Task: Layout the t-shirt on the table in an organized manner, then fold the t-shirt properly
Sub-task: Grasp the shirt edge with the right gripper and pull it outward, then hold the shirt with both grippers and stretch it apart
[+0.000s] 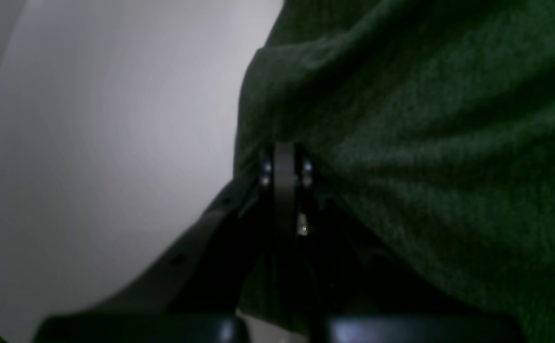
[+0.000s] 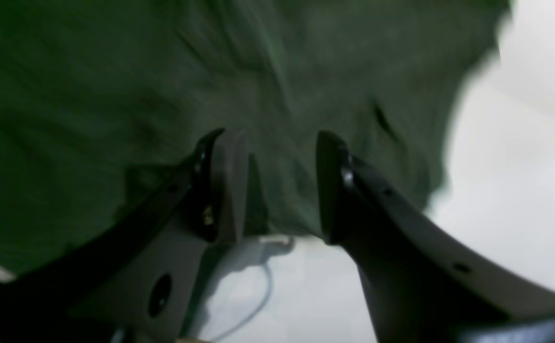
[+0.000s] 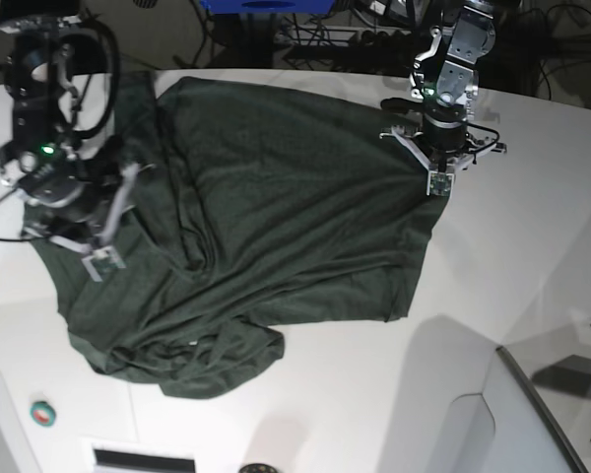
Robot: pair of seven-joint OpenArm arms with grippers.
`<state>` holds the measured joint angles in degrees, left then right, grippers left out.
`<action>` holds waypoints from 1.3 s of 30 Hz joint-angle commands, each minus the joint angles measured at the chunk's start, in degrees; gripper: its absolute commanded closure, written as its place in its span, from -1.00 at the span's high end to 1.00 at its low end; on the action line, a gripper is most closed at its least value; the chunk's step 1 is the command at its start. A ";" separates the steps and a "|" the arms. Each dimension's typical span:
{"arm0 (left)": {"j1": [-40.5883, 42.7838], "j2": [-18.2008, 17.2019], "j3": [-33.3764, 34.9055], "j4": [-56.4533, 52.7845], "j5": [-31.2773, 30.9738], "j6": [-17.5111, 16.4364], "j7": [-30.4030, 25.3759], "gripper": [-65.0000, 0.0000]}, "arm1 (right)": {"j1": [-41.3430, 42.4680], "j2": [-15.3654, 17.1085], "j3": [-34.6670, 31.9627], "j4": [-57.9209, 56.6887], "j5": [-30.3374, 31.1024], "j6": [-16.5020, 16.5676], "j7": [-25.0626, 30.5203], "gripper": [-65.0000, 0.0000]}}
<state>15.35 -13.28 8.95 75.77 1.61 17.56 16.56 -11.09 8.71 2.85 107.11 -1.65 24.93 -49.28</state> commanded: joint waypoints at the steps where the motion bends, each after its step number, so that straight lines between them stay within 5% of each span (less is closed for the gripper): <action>1: 0.78 -0.39 -0.12 0.76 -0.33 -0.29 0.98 -1.00 | -2.14 0.30 1.85 2.38 0.46 -0.18 1.14 -0.28; 9: 1.22 -0.39 -0.12 1.11 -0.33 -0.29 0.89 -1.00 | -15.94 0.04 7.04 -0.08 0.55 -0.18 5.89 -0.27; 17: 1.04 -0.30 -0.12 1.20 -0.33 -0.29 0.81 -1.00 | -16.12 -1.90 7.04 -11.51 0.82 -0.18 10.38 -0.27; 29: 1.48 -0.39 -0.12 1.11 -0.24 -0.29 0.81 -1.00 | -17.35 -3.39 -0.08 -10.89 0.64 -0.18 10.38 -0.30; 31: 1.57 -0.48 -0.12 1.20 -0.24 -0.29 0.81 -1.00 | -17.17 -3.22 -1.23 -12.56 0.64 -0.18 10.38 -0.40; 34: 1.57 -1.54 -0.12 1.20 -0.33 -0.29 0.81 -1.00 | -17.00 -3.22 -1.23 -12.91 0.64 -0.18 10.38 -1.00; 39: 2.27 -2.33 -2.93 1.20 -0.33 -0.29 0.81 -1.00 | -17.70 -3.13 -1.23 -10.71 0.55 -0.36 10.02 -0.99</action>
<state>17.10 -14.79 6.28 76.51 1.21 16.56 16.36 -28.49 5.32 1.50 95.42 -0.75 24.88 -39.29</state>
